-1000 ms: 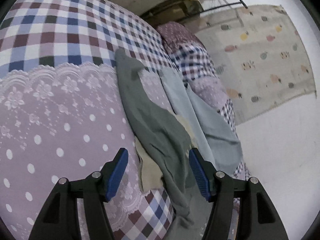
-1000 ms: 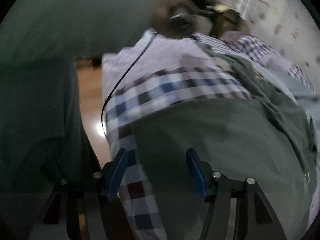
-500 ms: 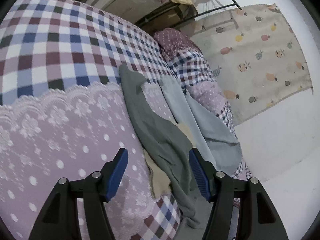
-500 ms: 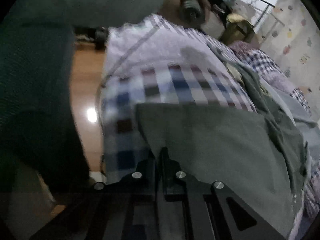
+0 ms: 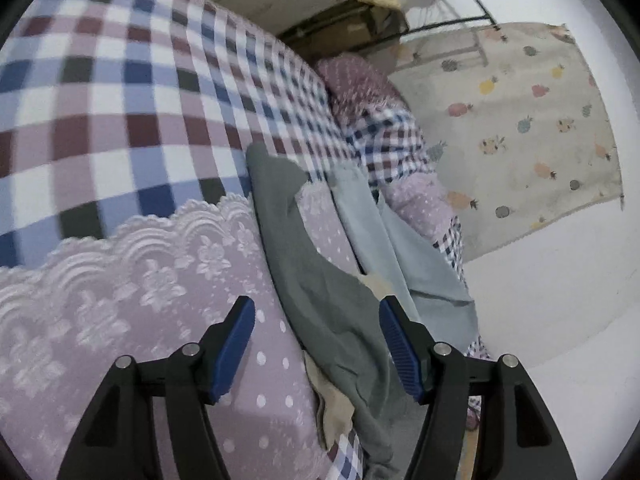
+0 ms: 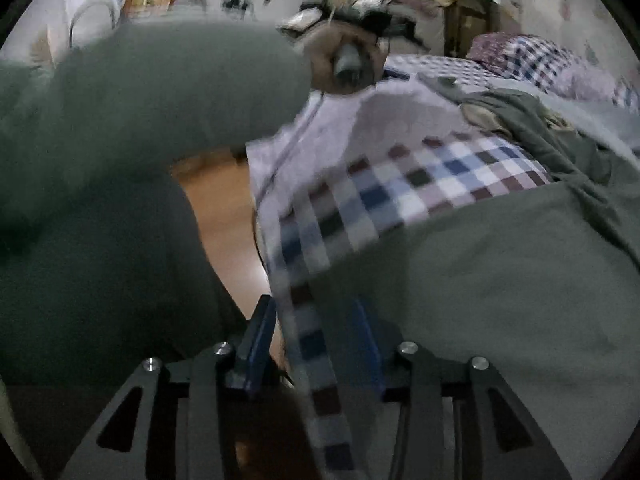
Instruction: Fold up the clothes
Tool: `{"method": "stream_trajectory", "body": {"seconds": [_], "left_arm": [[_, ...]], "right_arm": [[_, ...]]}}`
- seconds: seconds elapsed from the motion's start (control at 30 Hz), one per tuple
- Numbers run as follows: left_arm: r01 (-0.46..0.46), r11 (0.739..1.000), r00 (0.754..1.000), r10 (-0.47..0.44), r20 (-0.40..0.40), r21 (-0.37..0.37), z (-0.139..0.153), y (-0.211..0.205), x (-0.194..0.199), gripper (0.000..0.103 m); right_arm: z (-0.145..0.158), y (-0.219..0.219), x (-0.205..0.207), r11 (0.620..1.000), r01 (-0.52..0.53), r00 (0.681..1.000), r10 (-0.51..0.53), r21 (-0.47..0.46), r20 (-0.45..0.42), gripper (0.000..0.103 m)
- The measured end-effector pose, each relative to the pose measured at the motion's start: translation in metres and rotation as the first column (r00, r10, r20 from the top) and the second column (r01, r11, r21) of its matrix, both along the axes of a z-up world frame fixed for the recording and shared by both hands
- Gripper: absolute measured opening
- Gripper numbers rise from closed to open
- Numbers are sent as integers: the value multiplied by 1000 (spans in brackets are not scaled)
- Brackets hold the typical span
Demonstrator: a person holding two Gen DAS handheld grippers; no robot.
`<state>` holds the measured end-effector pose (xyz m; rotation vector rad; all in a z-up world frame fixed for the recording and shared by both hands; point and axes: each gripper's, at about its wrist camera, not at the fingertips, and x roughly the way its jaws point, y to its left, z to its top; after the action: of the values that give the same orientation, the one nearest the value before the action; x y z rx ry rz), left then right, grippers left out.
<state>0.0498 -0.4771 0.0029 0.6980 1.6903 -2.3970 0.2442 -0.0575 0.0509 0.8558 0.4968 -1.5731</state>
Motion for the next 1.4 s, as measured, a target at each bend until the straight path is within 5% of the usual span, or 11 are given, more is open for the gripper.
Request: {"method": "stream_trajectory", "body": {"seconds": [0.23,0.5,0.53,0.57,0.6,0.67,0.93,1.03,1.13,1.27,1.4], "left_arm": [[69,991,990,-54,128,-111,-9,-4,-56,68],[51,978,991,-25,129,-200,-10,-4,-88,67],[49,978,991,-22,132,-205,-11,-2,-91,56],[48,978,991,-20,136,-204,-11,0,-93,26],[47,978,990,-18,140,-203,-11,2,-95,10],[38,976,991,-9,132,-215,-8,7,-98,3],[-7,907,981,-75,-177,-422,135,86,-82,2],[93,827,918,-287,-275,-555,196,177,-78,2],[262,691,808,-539,-239,-674,213,295,-78,2],[511,441,648,-762,-7,-737,165,438,-83,4],[757,167,437,-848,299,-632,77,548,-68,23]], "right_arm": [[15,21,-45,983,161,981,-149,-87,126,49],[13,38,-75,958,273,954,-258,-91,153,49],[14,41,-77,955,281,952,-266,-92,151,49],[15,43,-79,953,287,951,-272,-93,150,49],[16,45,-80,951,295,949,-280,-96,148,49],[19,50,-84,944,314,944,-298,-101,145,49],[48,89,-115,881,438,897,-416,-175,152,49],[76,126,-140,819,521,853,-502,-239,140,49],[109,190,-176,680,655,748,-646,-329,154,51],[121,282,-214,404,829,527,-796,-387,298,55],[100,343,-241,176,936,289,-878,-305,382,55]]}}
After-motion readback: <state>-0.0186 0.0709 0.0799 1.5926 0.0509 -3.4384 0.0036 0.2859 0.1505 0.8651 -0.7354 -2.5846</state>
